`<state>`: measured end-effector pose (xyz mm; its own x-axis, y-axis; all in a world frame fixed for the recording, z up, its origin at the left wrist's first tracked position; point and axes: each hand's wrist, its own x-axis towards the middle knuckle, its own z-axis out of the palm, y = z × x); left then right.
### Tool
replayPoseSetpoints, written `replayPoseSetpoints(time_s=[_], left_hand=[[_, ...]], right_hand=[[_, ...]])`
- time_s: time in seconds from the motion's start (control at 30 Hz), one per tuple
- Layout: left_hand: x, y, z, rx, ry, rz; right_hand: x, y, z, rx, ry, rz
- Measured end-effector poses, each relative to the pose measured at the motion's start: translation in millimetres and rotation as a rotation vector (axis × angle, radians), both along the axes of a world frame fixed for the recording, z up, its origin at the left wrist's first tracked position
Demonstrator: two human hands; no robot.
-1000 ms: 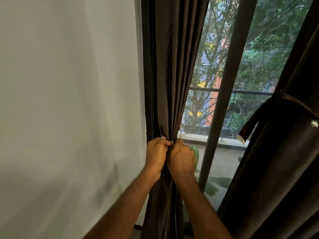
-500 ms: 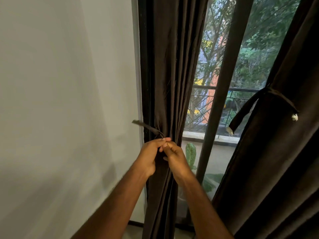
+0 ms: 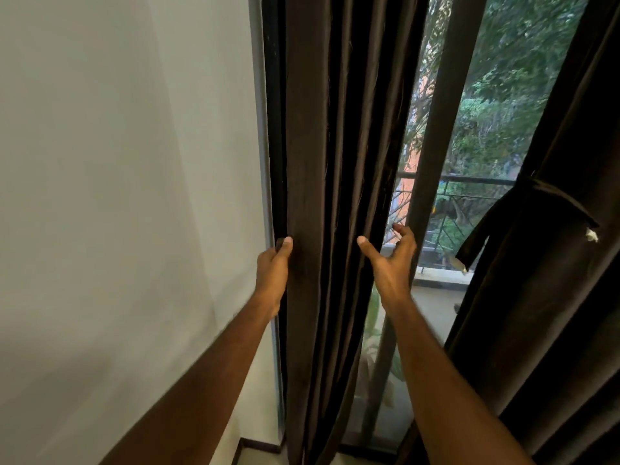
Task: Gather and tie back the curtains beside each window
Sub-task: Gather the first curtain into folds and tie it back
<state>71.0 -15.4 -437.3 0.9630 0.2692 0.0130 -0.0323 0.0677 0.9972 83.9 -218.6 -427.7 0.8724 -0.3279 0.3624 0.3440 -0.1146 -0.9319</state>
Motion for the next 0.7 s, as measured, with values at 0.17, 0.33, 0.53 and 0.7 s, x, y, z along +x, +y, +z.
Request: replayPoseSetpoints(time_s=[0.17, 0.33, 0.53, 0.7], left_hand=[[25, -7, 19, -0.034, -0.065, -0.182], [31, -36, 17, -0.123, -0.147, -0.252], [39, -60, 6, -0.119, -0.236, -0.106], [55, -26, 12, -0.229, -0.066, -0.104]], right_hand=[[15, 12, 8, -0.044, -0.022, 0.343], [12, 37, 5, 0.260, 0.068, 0.478], [-9, 62, -21, 0.445, 0.225, 0.683], [15, 29, -38, 0.144, 0.068, 0.084]])
